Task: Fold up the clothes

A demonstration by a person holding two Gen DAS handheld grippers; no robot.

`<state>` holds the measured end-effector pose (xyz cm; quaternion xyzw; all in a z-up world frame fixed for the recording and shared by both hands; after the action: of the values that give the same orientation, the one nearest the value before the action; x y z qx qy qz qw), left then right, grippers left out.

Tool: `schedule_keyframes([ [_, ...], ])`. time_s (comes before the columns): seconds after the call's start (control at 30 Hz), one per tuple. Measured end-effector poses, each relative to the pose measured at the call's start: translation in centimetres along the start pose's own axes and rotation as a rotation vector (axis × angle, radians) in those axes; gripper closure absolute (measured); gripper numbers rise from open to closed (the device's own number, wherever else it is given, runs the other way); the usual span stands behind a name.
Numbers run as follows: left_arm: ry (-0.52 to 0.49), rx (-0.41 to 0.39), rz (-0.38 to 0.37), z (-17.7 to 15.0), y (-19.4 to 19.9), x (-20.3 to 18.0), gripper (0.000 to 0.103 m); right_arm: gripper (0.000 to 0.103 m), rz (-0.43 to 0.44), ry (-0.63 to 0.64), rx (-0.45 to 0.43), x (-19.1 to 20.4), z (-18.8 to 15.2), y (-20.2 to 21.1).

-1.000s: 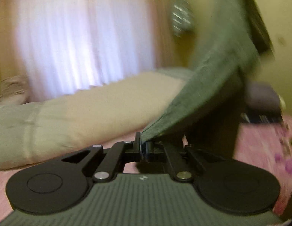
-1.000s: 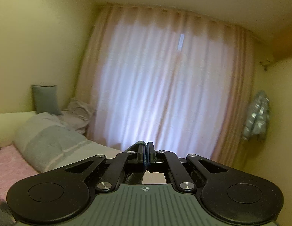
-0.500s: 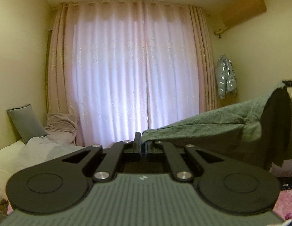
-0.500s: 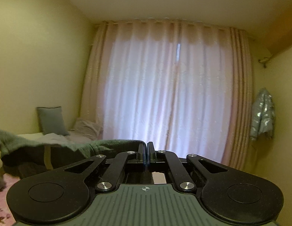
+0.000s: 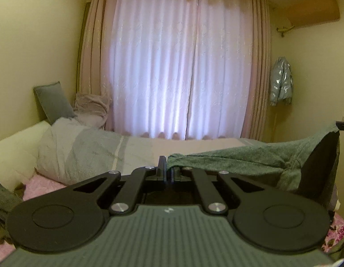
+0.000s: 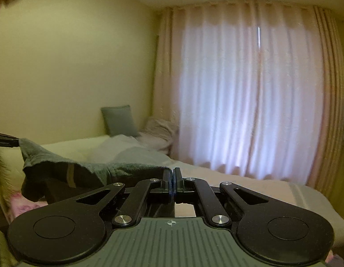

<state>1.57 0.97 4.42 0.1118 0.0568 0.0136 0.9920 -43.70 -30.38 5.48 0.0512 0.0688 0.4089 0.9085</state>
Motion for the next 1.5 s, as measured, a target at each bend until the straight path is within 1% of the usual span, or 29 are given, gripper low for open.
schedule_keyframes([
  [0.07,-0.014,-0.018,-0.018,2.4,-0.4,0.6,0.101,0.103,0.017,-0.017,-0.032,-0.4,1.2,-0.1],
  [0.13,-0.024,-0.02,-0.043,4.3,-2.0,1.7,0.101,0.103,0.026,-0.041,-0.054,-0.9,2.1,-0.8],
  [0.2,-0.027,0.002,-0.068,5.3,-4.6,2.9,0.101,0.103,0.024,-0.061,-0.051,-1.4,2.8,-2.8],
  [0.23,-0.023,0.026,-0.079,5.3,-6.8,3.9,0.101,0.103,0.02,-0.067,-0.038,-1.7,2.9,-4.4],
  [0.3,0.014,0.091,-0.095,4.2,-11.6,6.3,0.101,0.103,0.007,-0.066,0.013,-2.0,2.5,-8.3],
  [0.4,0.105,0.211,-0.112,-0.1,-20.0,10.8,0.101,0.103,-0.027,-0.036,0.147,-1.9,-0.9,-16.2],
  [0.47,0.159,0.304,-0.108,-4.7,-26.2,13.6,0.101,0.103,-0.053,-0.028,0.267,-1.6,-5.4,-22.5],
  [0.53,0.186,0.366,-0.094,-9.6,-30.9,15.6,0.101,0.103,-0.079,-0.017,0.385,-1.2,-10.1,-28.7],
  [0.63,0.217,0.449,-0.071,-16.8,-37.4,18.2,0.101,0.103,-0.124,0.013,0.528,-0.5,-19.4,-37.2],
  [0.7,0.238,0.503,-0.055,-21.6,-41.7,19.9,0.101,0.103,-0.163,0.021,0.599,-0.4,-26.1,-42.2],
  [0.8,0.269,0.585,-0.031,-28.8,-48.2,22.5,0.1,0.103,-0.248,0.003,0.685,-0.5,-35.2,-48.7],
  [0.83,0.279,0.613,-0.023,-31.2,-50.4,23.4,0.1,0.103,-0.288,-0.017,0.731,-0.9,-38.2,-50.6],
  [0.9,0.3,0.667,-0.007,-36.0,-54.7,25.1,0.098,0.103,-0.344,-0.057,0.809,-1.6,-42.7,-53.0],
  [0.93,0.31,0.674,-0.007,-36.6,-55.4,25.7,0.098,0.103,-0.36,-0.061,0.822,-1.9,-44.1,-53.7],
  [0.97,0.32,0.668,-0.011,-36.1,-55.2,26.0,0.097,0.101,-0.355,-0.035,0.781,-1.7,-44.1,-53.5],
  [1.0,0.321,0.647,-0.002,-35.4,-54.8,26.3,0.094,0.088,-0.35,-0.009,0.753,-1.6,-43.9,-53.4],
  [1.03,0.316,0.617,0.015,-34.5,-54.3,26.5,0.09,0.079,-0.348,0.009,0.749,-1.5,-43.4,-53.1],
  [1.07,0.318,0.588,0.042,-33.6,-53.5,26.8,0.082,0.05,-0.354,0.006,0.73,-1.8,-42.7,-52.2],
  [1.1,0.323,0.559,0.075,-32.7,-52.6,27.0,0.08,0.028,-0.36,0.004,0.708,-2.0,-41.8,-51.7],
  [1.13,0.328,0.53,0.107,-31.7,-51.7,27.3,0.078,0.026,-0.363,0.004,0.683,-1.9,-40.8,-51.4],
  [1.17,0.324,0.538,0.088,-31.3,-51.3,27.0,0.078,0.026,-0.363,0.009,0.661,-1.9,-39.9,-50.7],
  [1.23,0.306,0.596,-0.011,-31.2,-51.3,25.9,0.079,0.027,-0.333,0.008,0.649,-1.3,-38.5,-49.9],
  [1.27,0.297,0.625,-0.061,-31.1,-51.3,25.4,0.087,0.027,-0.288,-0.011,0.673,-0.8,-38.6,-50.0],
  [1.3,0.271,0.679,-0.129,-31.6,-51.8,24.3,0.094,0.033,-0.243,-0.029,0.696,-0.2,-38.6,-50.2],
  [1.33,0.234,0.748,-0.207,-32.4,-52.6,22.9,0.1,0.042,-0.198,-0.048,0.72,0.3,-38.7,-50.3],
  [1.37,0.206,0.804,-0.28,-33.3,-53.4,21.7,0.1,0.059,-0.156,-0.062,0.744,0.9,-38.8,-50.6],
  [1.4,0.185,0.845,-0.339,-34.2,-54.3,20.7,0.1,0.066,-0.122,-0.067,0.772,1.5,-39.4,-51.3],
  [1.47,0.17,0.865,-0.382,-35.6,-56.4,19.7,0.1,0.066,-0.081,-0.062,0.817,2.7,-40.8,-53.0],
  [1.5,0.166,0.868,-0.397,-36.3,-57.5,19.4,0.1,0.066,-0.092,-0.062,0.808,2.8,-41.4,-53.9],
])
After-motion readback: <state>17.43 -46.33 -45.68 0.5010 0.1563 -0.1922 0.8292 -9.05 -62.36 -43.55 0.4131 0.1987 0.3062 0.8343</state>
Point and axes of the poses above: each gripper's, at about its wrist camera, not at the fingertips, and y roughly against the way its jaws point, x to its left, z to its top, the point moved 1 cm from there along -y, roughly the way its jaws point, and after that the axes turned 11 degrees about -z, right-handed, at the moved point
